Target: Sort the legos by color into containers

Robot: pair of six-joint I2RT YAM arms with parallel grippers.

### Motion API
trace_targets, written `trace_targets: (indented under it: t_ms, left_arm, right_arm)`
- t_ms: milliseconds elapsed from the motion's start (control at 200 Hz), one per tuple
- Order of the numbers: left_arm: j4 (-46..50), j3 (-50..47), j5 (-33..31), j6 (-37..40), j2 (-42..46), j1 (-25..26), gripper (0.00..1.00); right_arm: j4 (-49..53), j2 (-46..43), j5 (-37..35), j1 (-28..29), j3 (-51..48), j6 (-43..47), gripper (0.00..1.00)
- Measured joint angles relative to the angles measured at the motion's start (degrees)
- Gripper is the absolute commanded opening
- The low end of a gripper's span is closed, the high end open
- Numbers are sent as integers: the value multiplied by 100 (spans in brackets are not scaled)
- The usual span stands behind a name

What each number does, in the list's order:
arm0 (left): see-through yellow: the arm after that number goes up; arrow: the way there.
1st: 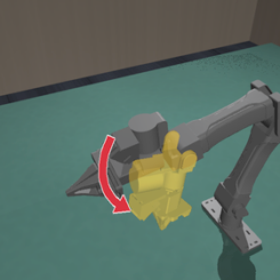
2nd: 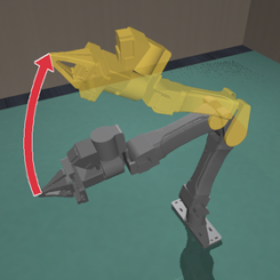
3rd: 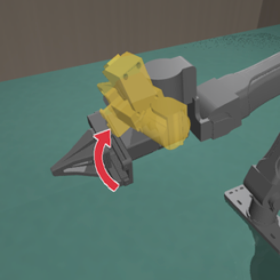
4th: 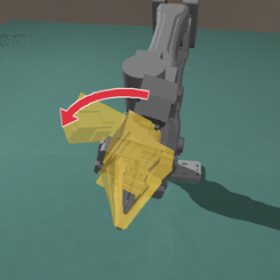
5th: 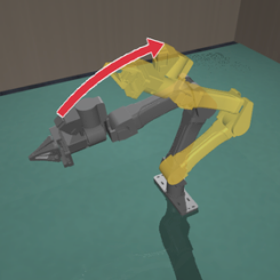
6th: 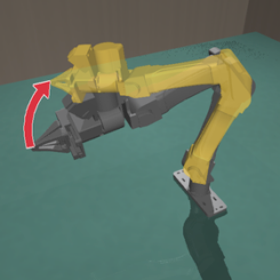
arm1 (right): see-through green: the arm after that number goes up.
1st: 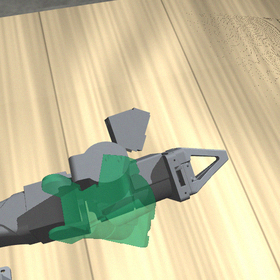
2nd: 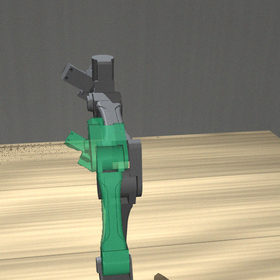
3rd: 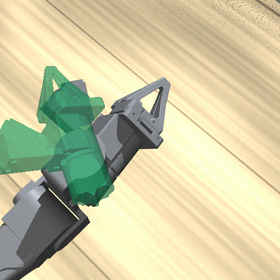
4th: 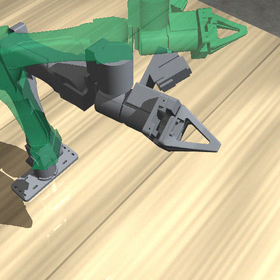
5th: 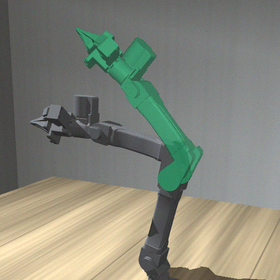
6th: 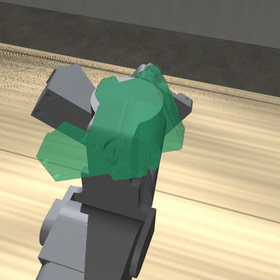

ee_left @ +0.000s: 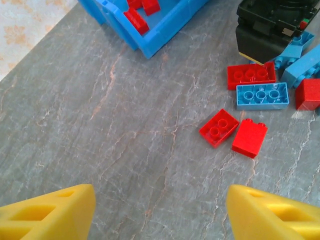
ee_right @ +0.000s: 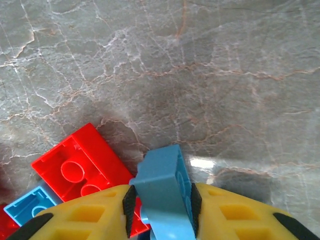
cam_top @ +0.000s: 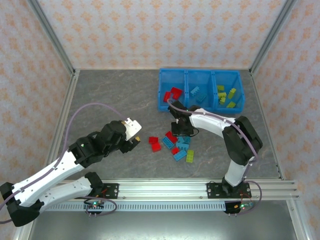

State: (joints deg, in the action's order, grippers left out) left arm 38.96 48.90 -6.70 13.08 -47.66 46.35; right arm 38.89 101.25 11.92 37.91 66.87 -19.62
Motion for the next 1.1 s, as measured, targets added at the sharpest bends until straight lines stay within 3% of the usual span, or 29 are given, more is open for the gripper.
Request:
trace_targets:
  t_ms: [110, 460, 706, 866, 966, 1101]
  left_arm:
    - [-15, 0, -50, 68, -11, 0, 82]
    - [-17, 0, -127, 103, 39, 0, 87]
    - [-85, -87, 358, 289, 393, 0, 96]
    - [-107, -164, 629, 400, 597, 0, 97]
    - [-107, -181, 656, 420, 605, 0, 98]
    - [-107, -251, 645, 442, 601, 0, 99]
  right_arm:
    - [-35, 184, -2, 4, 15, -9, 44]
    - [-118, 291, -114, 4, -33, -232, 16]
    - [-179, -1196, -907, -96, -98, -284, 9]
    - [-654, -1980, -1392, -951, 72, -254, 9]
    - [-883, -1565, -1545, -1602, 551, -131, 9]
    - [-1012, -85, -1561, -2076, 1788, 76, 13]
